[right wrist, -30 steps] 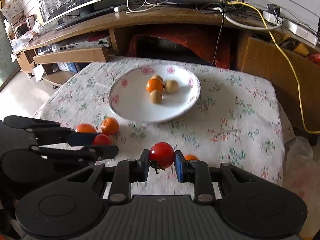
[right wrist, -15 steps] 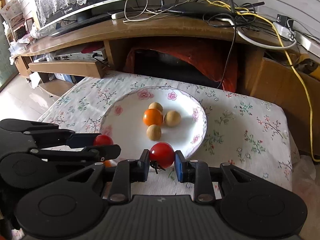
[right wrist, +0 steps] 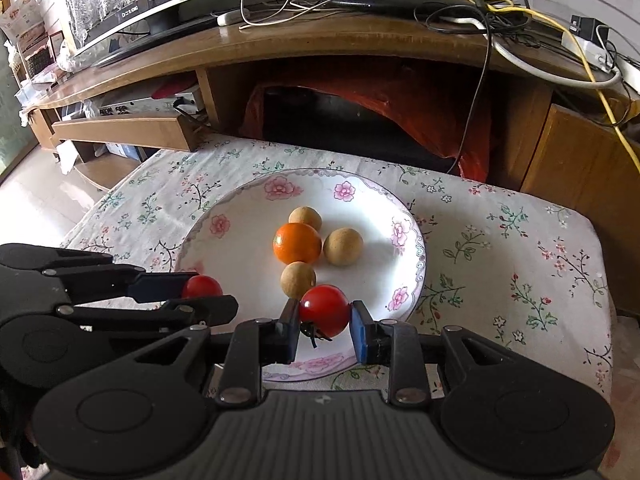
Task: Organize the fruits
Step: 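Open the left gripper to drop its tomato while the right releases its tomato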
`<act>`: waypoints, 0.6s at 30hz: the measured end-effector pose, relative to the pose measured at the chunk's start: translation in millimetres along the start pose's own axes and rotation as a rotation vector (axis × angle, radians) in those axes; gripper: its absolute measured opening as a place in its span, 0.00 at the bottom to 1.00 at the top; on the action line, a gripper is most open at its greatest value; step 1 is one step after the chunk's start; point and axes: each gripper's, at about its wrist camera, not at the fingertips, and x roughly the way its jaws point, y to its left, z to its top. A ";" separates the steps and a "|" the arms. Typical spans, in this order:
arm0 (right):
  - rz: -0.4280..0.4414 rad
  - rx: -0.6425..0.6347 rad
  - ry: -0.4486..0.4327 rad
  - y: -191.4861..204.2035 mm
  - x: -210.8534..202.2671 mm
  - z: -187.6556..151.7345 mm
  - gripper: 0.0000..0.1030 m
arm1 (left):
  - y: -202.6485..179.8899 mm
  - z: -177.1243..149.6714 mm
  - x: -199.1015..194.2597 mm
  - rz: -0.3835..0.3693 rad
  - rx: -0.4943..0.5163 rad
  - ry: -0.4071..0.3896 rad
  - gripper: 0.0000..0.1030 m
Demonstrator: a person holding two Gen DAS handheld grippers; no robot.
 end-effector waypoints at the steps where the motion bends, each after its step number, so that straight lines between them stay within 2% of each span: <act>1: 0.000 -0.002 -0.001 0.1 -0.1 -0.1 0.27 | -0.2 0.2 -0.3 0.000 -0.001 -0.001 0.34; 18: 0.002 0.013 -0.033 -2.1 -10.3 3.1 0.27 | 1.4 4.7 -12.2 -0.007 -0.015 -0.036 0.42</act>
